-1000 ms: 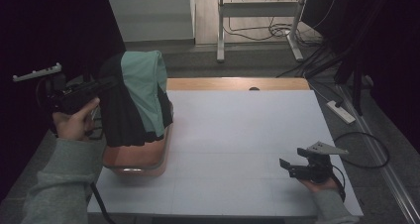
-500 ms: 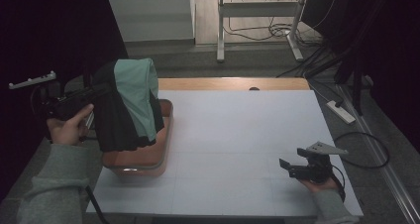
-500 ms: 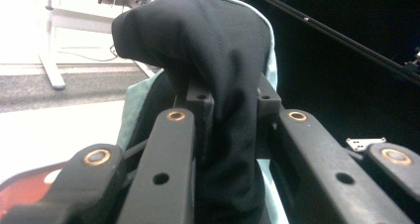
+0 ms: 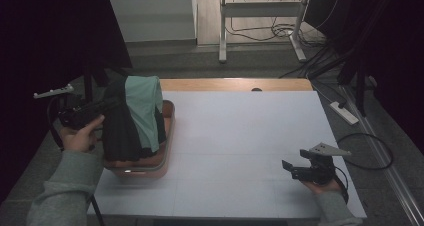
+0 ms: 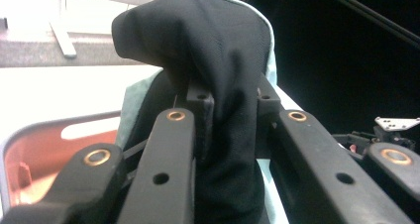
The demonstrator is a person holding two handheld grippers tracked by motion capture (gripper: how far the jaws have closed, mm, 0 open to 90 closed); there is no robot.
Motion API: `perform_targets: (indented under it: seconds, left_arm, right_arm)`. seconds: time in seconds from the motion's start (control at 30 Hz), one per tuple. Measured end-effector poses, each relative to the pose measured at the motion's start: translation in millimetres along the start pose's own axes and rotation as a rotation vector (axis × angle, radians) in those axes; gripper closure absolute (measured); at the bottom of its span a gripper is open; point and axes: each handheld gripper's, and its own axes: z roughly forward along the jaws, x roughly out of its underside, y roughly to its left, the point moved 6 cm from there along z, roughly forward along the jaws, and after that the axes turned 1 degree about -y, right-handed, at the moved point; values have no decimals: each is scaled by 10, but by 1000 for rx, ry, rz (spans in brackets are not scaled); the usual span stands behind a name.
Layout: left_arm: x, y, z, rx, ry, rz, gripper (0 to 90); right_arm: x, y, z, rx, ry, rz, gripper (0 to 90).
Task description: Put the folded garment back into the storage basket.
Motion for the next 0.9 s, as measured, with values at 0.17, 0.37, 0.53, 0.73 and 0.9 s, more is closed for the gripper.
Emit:
perform_targets:
  seconds: [0.17, 0.37, 0.53, 0.73, 0.9]
  left_arm:
    - [91, 90, 53, -8, 15, -21, 763]
    - [145, 142, 114, -17, 33, -28, 762]
    - [240, 207, 215, -35, 75, -37, 762]
    - [350, 297, 320, -49, 112, -62, 761]
    - [423, 344, 398, -69, 147, -67, 759]
  right_arm:
    - [2, -1, 4, 1, 3, -1, 155]
    - [3, 0, 5, 1, 4, -2, 155]
    - [4, 0, 4, 1, 4, -1, 155]
    - [7, -3, 7, 0, 6, -1, 155]
    - [11, -4, 14, 0, 9, 0, 155]
